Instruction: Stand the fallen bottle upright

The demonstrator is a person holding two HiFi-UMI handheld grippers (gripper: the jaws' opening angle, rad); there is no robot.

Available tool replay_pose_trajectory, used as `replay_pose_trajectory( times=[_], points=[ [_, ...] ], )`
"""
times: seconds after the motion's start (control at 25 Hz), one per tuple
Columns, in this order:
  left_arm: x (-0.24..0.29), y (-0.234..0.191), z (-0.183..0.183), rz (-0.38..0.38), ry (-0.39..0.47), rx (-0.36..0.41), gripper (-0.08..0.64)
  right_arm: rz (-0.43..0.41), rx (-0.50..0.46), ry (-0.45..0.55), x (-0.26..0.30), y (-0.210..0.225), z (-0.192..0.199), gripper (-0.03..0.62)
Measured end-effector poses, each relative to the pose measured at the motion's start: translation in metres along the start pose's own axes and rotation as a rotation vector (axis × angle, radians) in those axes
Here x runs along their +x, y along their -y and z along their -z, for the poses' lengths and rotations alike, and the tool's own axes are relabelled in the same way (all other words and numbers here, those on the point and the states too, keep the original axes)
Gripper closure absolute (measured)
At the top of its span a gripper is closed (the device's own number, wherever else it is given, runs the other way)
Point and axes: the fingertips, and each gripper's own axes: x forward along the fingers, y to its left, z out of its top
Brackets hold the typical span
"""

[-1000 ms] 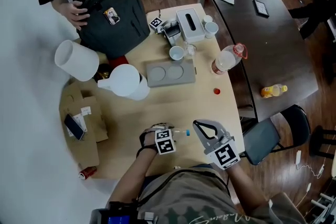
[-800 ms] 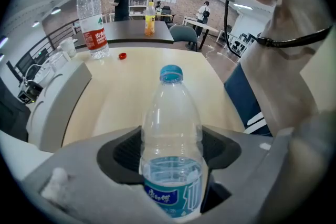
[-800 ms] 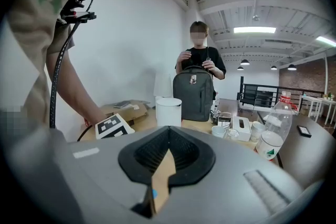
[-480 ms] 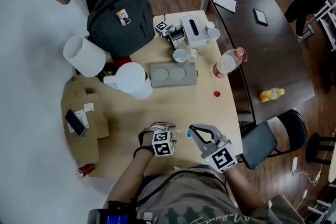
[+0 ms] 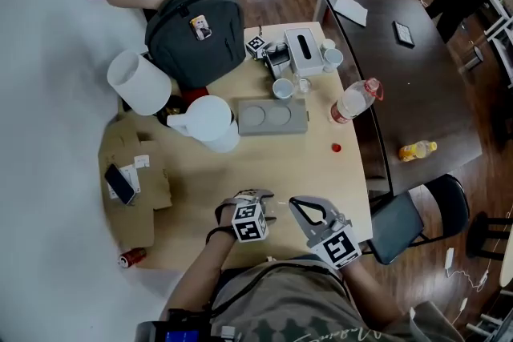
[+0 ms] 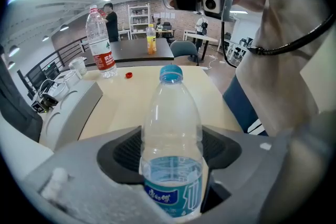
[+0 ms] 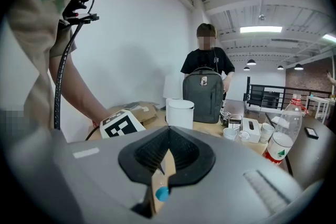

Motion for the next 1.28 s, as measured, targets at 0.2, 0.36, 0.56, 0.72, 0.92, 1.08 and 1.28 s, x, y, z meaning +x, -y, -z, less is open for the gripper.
replay_pose_trajectory(
  times=[0.2,0.36,0.56,0.72,0.92,1.08,1.28],
  points=[
    [-0.005,-0.002,-0.011,-0.003,0.072,-0.038,0.238,0.016,0.009,-0.005,-0.003,0.009,0.002,0.589],
    [-0.009,-0.001,-0.024,-0.006,0.14,-0.058,0.238,0.033,0.007,-0.006,-0.005,0.018,0.002,0.589],
    [-0.015,-0.005,-0.036,-0.02,0.245,-0.114,0.238,0.057,0.004,0.0,-0.008,0.032,-0.001,0.589],
    [-0.023,-0.01,-0.042,-0.033,0.306,-0.137,0.238,0.054,0.022,0.02,-0.009,0.033,-0.004,0.589],
    [-0.03,-0.013,-0.048,-0.048,0.346,-0.133,0.238,0.052,0.042,0.046,-0.011,0.034,-0.012,0.589],
    [-0.036,-0.016,-0.054,-0.057,0.391,-0.134,0.238,0.055,0.026,0.054,-0.01,0.036,-0.015,0.589],
    [-0.045,-0.021,-0.065,-0.067,0.441,-0.142,0.238,0.055,0.02,0.049,-0.008,0.036,-0.016,0.589]
  ],
)
